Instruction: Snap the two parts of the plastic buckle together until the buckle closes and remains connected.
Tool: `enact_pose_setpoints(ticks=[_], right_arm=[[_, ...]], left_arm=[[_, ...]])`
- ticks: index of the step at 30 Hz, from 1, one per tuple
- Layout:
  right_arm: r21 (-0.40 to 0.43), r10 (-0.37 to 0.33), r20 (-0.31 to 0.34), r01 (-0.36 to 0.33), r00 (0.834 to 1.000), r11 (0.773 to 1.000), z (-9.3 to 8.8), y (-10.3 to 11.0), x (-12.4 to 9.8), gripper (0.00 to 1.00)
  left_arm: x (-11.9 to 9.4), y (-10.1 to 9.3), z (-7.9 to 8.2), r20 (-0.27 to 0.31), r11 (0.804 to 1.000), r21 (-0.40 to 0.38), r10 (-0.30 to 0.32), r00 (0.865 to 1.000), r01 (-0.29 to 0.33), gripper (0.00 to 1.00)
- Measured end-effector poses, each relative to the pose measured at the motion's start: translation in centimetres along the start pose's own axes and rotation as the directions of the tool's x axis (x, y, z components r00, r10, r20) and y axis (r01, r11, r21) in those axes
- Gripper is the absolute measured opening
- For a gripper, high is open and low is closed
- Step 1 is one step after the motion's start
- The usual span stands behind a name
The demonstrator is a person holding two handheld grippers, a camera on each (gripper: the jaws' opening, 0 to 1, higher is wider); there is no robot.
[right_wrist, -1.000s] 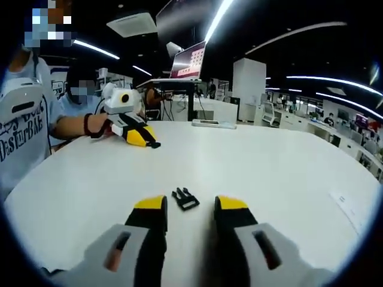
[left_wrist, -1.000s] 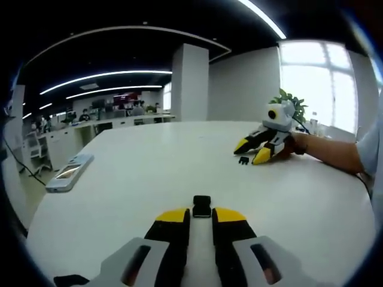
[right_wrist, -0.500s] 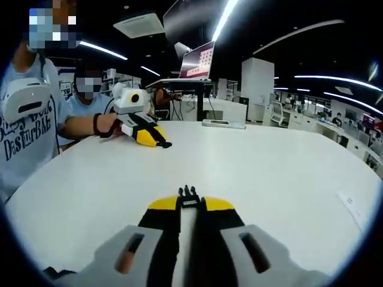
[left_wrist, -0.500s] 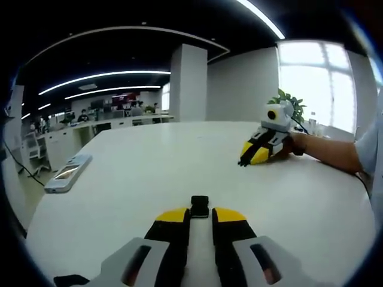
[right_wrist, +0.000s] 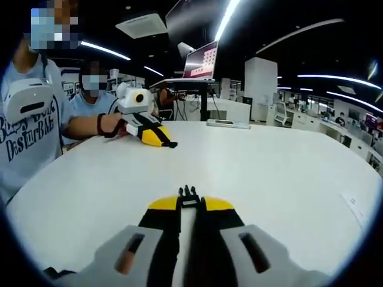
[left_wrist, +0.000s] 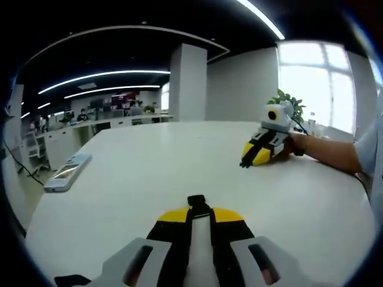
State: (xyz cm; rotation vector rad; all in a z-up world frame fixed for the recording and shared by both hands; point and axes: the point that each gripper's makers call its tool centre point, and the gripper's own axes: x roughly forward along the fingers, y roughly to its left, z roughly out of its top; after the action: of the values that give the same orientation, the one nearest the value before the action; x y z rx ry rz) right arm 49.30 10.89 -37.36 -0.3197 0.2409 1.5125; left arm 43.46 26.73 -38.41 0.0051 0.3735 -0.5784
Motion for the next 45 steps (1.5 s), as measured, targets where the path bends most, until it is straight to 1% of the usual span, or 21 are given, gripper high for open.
enact_pose_setpoints(ticks=[7, 15, 29, 31, 37, 43, 45], right_arm=[[0.003, 0.001, 0.001, -0.001, 1.0, 1.0, 0.1, 0.3, 0.1, 0.14], [0.003, 0.003, 0.001, -0.003, 1.0, 1.0, 0.1, 0.3, 0.2, 0.14], [0.002, 0.005, 0.002, -0.005, 1.0, 1.0, 0.1, 0.4, 0.3, 0.14], [0.002, 0.007, 0.002, -0.007, 1.0, 1.0, 0.1, 0.4, 0.3, 0.14], [-0.009, 0.022, 0.0, -0.022, 1.0, 1.0, 0.2, 1.5, 0.5, 0.13], [-0.011, 0.043, -0.004, -0.043, 0.999, 0.999, 0.2, 1.8, 0.6, 0.13], [-0.013, 0.053, -0.006, -0.053, 0.999, 0.999, 0.2, 2.2, 0.7, 0.13]], left_arm=[[-0.1, 0.4, 0.1, 0.002, 1.0, -0.011, 0.025, 1.0, -0.025, 0.15], [0.0, 0.6, 0.2, 0.005, 0.999, -0.012, 0.036, 0.999, -0.036, 0.15], [-0.1, 0.6, 0.1, 0.004, 1.0, -0.004, 0.03, 1.0, -0.03, 0.12], [-0.1, 0.5, 0.1, 0.004, 1.0, -0.004, 0.025, 1.0, -0.025, 0.12], [0.0, -0.1, 0.0, 0.002, 1.0, 0.001, -0.009, 1.0, 0.009, 0.12], [-0.1, -1.0, -0.1, -0.001, 0.998, 0.016, -0.053, 0.999, 0.053, 0.12], [-0.1, -1.5, -0.2, -0.002, 0.997, 0.026, -0.077, 0.997, 0.077, 0.12]])
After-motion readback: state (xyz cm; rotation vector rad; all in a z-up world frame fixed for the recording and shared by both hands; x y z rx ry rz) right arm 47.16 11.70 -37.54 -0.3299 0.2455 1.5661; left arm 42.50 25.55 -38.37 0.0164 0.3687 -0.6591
